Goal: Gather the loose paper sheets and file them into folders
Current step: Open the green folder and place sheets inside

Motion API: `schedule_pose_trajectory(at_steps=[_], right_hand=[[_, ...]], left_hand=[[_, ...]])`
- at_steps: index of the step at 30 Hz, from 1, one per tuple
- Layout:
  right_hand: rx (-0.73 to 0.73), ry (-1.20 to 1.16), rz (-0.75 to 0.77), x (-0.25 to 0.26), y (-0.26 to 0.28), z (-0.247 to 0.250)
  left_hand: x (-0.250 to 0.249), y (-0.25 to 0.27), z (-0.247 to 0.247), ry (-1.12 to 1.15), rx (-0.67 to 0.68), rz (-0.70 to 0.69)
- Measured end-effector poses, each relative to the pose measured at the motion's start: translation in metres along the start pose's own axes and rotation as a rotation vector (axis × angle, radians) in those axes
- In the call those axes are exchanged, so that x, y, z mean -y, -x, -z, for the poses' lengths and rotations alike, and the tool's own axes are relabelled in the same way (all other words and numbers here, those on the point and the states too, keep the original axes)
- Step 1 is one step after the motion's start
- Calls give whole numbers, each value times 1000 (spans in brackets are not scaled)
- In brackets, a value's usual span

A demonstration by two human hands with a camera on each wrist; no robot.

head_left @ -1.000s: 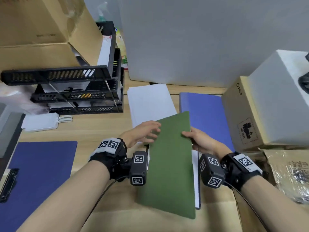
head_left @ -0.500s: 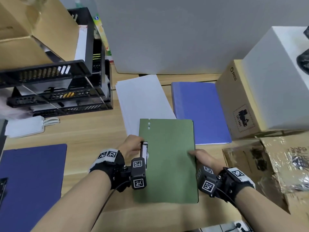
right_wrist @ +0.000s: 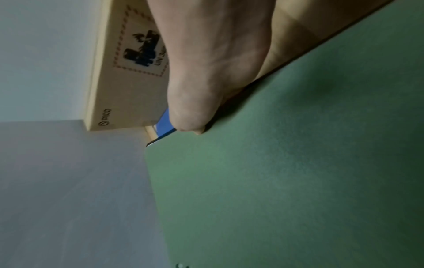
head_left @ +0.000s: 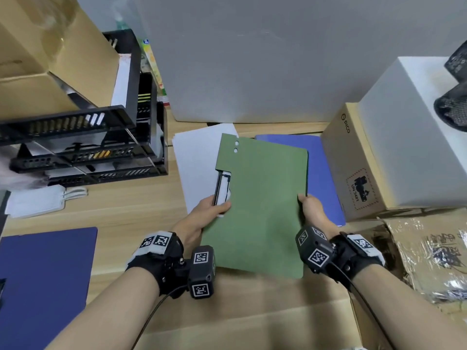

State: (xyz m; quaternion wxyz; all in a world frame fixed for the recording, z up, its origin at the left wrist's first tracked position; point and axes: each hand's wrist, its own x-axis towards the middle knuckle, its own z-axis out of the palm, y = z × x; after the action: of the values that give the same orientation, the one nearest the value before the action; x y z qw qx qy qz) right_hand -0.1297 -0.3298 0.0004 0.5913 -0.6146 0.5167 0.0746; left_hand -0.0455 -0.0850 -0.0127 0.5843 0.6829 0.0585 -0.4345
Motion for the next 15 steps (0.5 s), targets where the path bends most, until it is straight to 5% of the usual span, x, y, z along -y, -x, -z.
schedule_pose_trajectory(at_steps=[7,15], right_hand=[[201,-118,-124,-14,0,7],[-9,-348,-294,-72,-8,14]], left_hand=[[-11,-29,-1,55,-319,-144],[-32,-64,-43,-93,-223,-212]])
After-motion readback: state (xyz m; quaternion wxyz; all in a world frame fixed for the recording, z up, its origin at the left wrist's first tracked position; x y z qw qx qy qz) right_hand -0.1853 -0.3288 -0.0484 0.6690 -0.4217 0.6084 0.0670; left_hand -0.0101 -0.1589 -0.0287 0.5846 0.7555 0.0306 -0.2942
